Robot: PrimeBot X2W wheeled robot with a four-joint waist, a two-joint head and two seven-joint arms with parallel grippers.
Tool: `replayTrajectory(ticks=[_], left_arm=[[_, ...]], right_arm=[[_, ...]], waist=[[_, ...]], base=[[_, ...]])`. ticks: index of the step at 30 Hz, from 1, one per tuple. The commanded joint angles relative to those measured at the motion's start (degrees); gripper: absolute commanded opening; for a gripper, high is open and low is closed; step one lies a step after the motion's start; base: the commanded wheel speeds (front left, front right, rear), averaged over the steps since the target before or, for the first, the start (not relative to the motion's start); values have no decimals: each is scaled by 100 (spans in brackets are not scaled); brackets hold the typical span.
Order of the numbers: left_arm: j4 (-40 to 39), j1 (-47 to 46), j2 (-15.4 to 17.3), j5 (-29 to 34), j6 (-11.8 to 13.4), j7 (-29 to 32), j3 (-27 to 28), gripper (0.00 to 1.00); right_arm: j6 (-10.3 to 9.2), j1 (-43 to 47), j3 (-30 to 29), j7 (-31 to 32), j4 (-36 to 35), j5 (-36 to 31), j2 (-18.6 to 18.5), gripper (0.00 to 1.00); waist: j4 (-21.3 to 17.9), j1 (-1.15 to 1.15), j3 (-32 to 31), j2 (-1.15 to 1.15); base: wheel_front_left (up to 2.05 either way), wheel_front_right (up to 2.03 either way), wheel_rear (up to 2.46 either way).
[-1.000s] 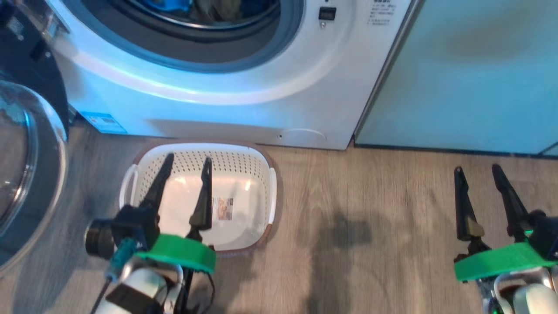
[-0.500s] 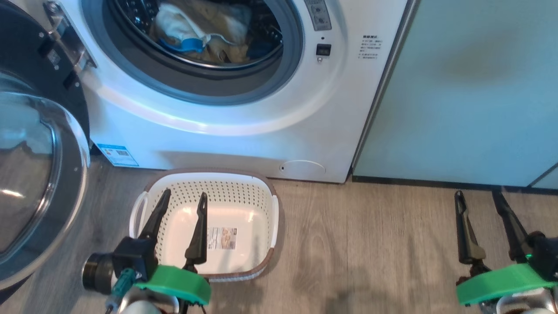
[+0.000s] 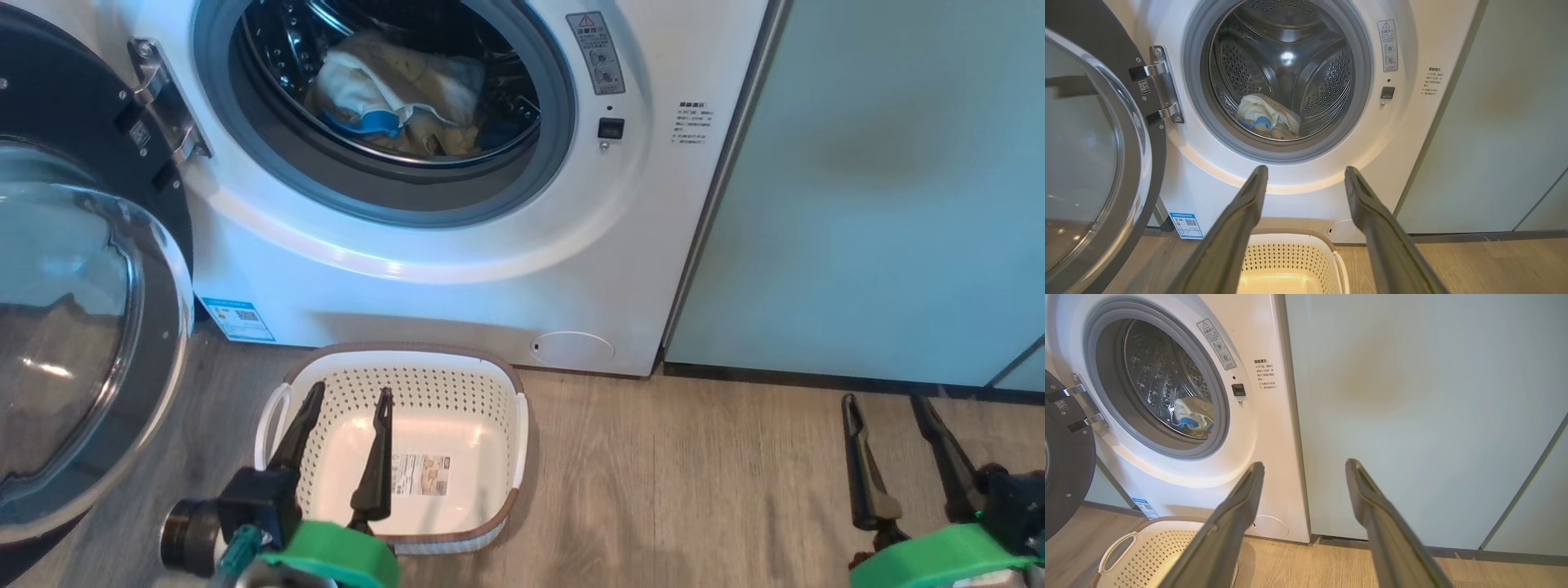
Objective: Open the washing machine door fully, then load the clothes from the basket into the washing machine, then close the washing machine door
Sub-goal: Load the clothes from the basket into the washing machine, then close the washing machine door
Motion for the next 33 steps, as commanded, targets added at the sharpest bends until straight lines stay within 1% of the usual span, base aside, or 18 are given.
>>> replayTrajectory(ticks=[1, 33], left_arm=[[-123, -156, 78, 46, 763, -38, 225, 100], [-134, -86, 68, 167, 754, -38, 293, 100]], right_arm=[[-16, -134, 143, 11, -232, -29, -36, 100], [-16, -177, 193, -48, -109, 69, -36, 100]], waist=[[-3, 0, -13, 0], [-125, 0, -33, 0]], base=[[0, 0, 0], [-1, 1, 0]])
